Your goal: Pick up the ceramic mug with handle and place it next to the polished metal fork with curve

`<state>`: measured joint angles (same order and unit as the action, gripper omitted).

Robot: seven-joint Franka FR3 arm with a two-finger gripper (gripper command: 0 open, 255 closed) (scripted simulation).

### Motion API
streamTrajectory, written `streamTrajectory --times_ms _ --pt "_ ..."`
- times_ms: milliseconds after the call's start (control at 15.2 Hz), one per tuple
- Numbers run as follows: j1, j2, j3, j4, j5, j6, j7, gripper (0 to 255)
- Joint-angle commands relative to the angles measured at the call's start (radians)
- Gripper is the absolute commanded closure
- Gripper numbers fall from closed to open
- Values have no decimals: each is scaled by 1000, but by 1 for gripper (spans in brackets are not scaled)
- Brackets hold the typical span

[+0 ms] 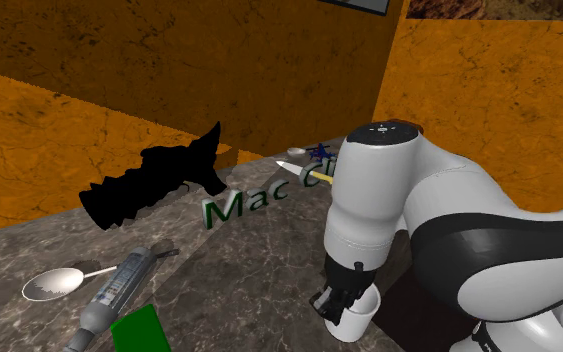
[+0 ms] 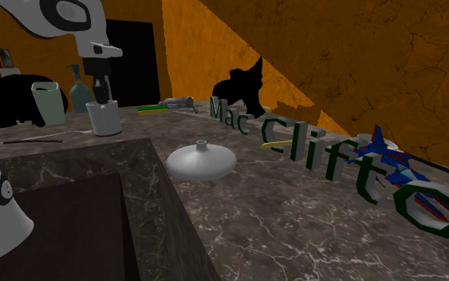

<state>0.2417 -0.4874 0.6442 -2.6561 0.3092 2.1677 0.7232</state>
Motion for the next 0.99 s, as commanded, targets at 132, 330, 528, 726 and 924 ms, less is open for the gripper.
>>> streamTrajectory --times_ms 132,330,528,726,924 --pt "0 0 0 0 0 1 0 255" --pt "0 0 0 0 0 1 0 0" --pt "0 0 0 0 0 1 0 0" --pt "6 -56 -36 66 -8 -120 -6 0" --pt "7 -68 -45 85 -11 -151 -7 0"
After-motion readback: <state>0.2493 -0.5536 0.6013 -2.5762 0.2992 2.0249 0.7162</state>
